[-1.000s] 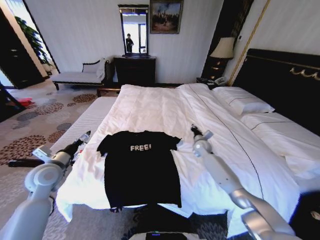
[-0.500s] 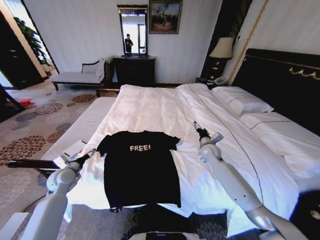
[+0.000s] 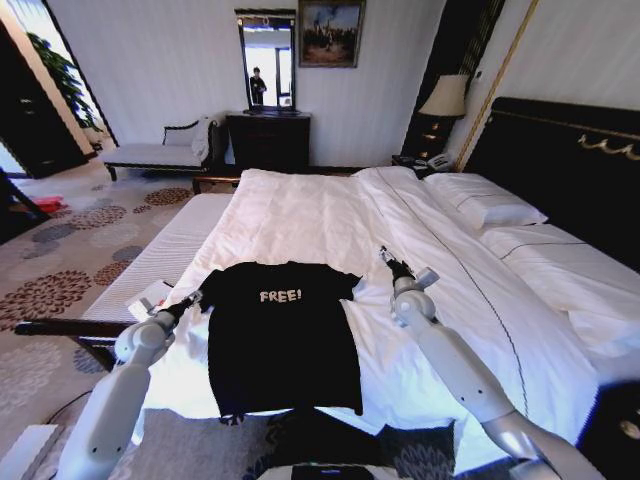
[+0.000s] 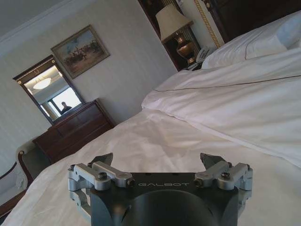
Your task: Fold the clothes on the bed.
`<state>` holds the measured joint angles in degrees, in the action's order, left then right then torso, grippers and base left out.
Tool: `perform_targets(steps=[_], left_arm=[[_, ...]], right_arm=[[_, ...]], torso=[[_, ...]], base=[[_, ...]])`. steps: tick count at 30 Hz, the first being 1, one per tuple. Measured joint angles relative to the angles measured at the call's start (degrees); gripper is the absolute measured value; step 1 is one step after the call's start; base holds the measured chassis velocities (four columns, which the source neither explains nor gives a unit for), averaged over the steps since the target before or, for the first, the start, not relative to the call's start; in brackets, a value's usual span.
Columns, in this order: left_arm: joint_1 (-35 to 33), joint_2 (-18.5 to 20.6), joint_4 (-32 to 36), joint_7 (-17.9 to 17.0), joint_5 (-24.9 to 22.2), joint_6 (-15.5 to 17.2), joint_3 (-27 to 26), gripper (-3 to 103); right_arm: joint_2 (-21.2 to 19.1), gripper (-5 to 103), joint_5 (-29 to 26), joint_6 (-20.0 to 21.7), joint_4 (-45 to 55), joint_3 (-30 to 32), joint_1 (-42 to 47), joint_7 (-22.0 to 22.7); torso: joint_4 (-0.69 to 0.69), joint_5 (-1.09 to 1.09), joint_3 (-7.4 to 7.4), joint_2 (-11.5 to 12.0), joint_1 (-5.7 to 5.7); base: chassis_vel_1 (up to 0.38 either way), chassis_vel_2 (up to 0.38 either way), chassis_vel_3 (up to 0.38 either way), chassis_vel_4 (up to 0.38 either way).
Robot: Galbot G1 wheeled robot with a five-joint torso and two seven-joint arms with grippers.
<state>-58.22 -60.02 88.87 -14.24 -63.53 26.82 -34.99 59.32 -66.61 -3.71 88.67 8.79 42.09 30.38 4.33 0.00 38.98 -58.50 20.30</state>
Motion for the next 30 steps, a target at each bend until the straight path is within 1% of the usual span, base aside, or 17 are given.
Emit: perform_targets(steps=[3,4,5,6,7,9,10,13,15,18,19,30], left_arm=[[0.6,-0.4,-0.8,0.1,0.3,-0.2,0.7,70],[0.9,-0.6,-1.2,0.3,0.8,-0.4,1.0,53],[0.9,-0.6,-1.2,0.3,0.8,-0.4,1.0,53],[0.9,-0.7,-1.5,0.4,1.1,-0.5,1.1,47],[1.0,-0.8,-1.7,0.5,1.3,-0.8,1.1,47],[1.1,-1.1,-1.7,0.6,1.4,-1.1,0.9,37],[1.1,-1.1,-1.7,0.6,1.4,-1.1,0.9,37],[1.1,-1.1,-1.2,0.6,1.1,-1.3,-0.6,21],[1.1,-1.0,-1.2,0.6,1.0,-1.4,-1.0,21],[1.1,-0.4,-1.2,0.8,0.7,-1.6,-2.3,5],[1.2,-0.2,-1.4,0.8,0.6,-1.7,-2.6,2],[4.7,1.8,-5.8,1.3,-0.3,-2.3,-4.5,0]], right_arm=[[0.0,100,0.0,0.0,-0.3,0.0,0.0,0.0],[0.0,100,0.0,0.0,-0.4,0.1,0.0,-0.1],[0.0,100,0.0,0.0,-0.4,0.1,0.0,-0.1],[-0.1,100,0.0,0.0,-0.6,0.1,0.0,-0.1],[-0.1,100,0.0,0.0,-0.7,0.1,0.1,-0.2],[-0.1,100,0.0,0.0,-1.1,0.2,0.1,-0.3],[-0.1,100,0.0,0.0,-1.1,0.2,0.1,-0.3],[-0.1,100,0.1,0.0,-1.6,0.2,0.1,-0.4],[-0.1,100,0.1,0.0,-1.6,0.2,0.1,-0.4],[0.1,100,0.2,0.0,-1.8,0.0,0.0,-0.4],[0.2,100,0.2,0.0,-1.9,0.0,0.0,-0.4],[1.1,100,0.5,0.2,-2.2,-1.2,-0.6,-0.5]], torso=[[0.00,0.00,0.00,0.0,0.00],[-0.01,0.00,0.00,0.0,0.00],[-0.01,0.00,0.00,0.0,0.00],[-0.02,0.00,0.00,0.0,0.00],[-0.01,0.00,0.00,0.0,0.00],[0.00,0.00,-0.01,0.0,0.00],[0.00,0.00,-0.01,0.0,0.00],[0.00,0.00,-0.01,0.0,0.00],[-0.01,0.00,-0.01,0.0,0.00],[-0.01,0.00,-0.01,0.0,0.00],[-0.02,0.00,-0.01,0.0,0.00],[0.01,-0.01,-0.01,0.0,0.00]], base=[[0.000,0.000,0.000,0.000],[0.000,0.000,0.000,0.000],[0.000,0.000,0.000,0.000],[0.000,0.000,0.000,0.000],[0.000,0.000,0.000,0.000],[0.000,0.000,0.000,0.000],[0.000,0.000,0.000,0.000],[0.000,0.000,0.000,0.000],[0.000,0.000,0.000,0.000],[0.000,0.000,0.000,0.000],[0.000,0.000,0.000,0.000],[0.000,0.000,0.000,0.000]])
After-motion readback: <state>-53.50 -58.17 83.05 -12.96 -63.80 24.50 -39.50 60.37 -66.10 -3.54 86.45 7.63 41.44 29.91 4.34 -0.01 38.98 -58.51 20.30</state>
